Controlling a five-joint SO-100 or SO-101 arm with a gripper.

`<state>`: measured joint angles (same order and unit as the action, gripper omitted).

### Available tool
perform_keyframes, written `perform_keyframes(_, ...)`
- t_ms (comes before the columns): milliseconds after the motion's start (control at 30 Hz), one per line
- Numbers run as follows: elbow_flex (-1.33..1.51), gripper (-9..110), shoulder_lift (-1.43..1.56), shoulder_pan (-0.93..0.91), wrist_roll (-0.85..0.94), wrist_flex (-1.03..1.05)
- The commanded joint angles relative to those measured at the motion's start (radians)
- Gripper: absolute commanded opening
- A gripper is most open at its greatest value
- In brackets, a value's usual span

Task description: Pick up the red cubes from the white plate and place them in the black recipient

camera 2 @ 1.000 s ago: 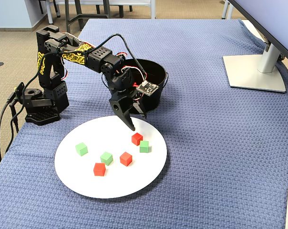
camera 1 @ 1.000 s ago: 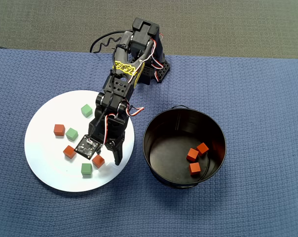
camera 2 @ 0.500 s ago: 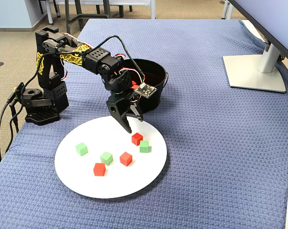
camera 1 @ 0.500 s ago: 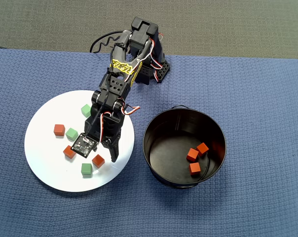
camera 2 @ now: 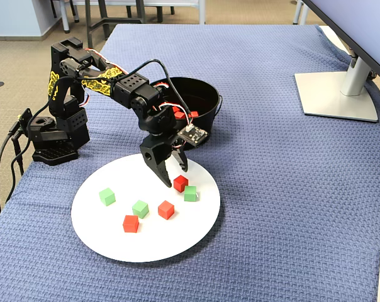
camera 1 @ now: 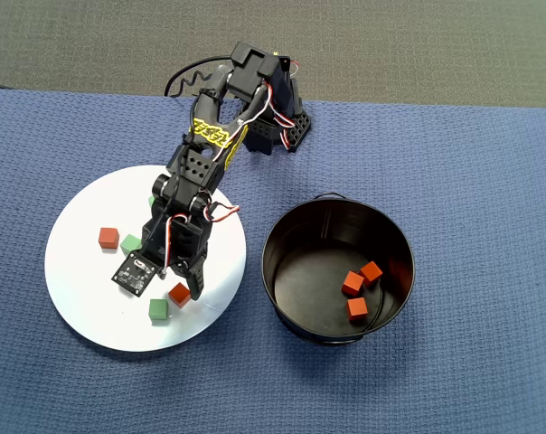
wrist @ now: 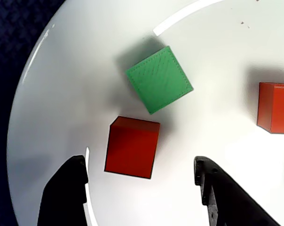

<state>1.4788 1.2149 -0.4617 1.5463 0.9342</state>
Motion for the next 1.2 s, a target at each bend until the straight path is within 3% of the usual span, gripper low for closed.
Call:
perform_keyframes(0,-0.075,22,-0.006,0.008,-0.034,-0.014)
perform_keyframes(400,-0.101,18,-0.055,0.04,-0.078,-0.023)
perform_keyframes(533,-0.101,0,-0.06,0.057,-0.121,-0.046)
perform_keyframes(800,-0.092,0,-0.009,0.057,-0.16,-0.038)
perform_keyframes(1167,-0.058,0,0.403,0.127,-0.298,0.17)
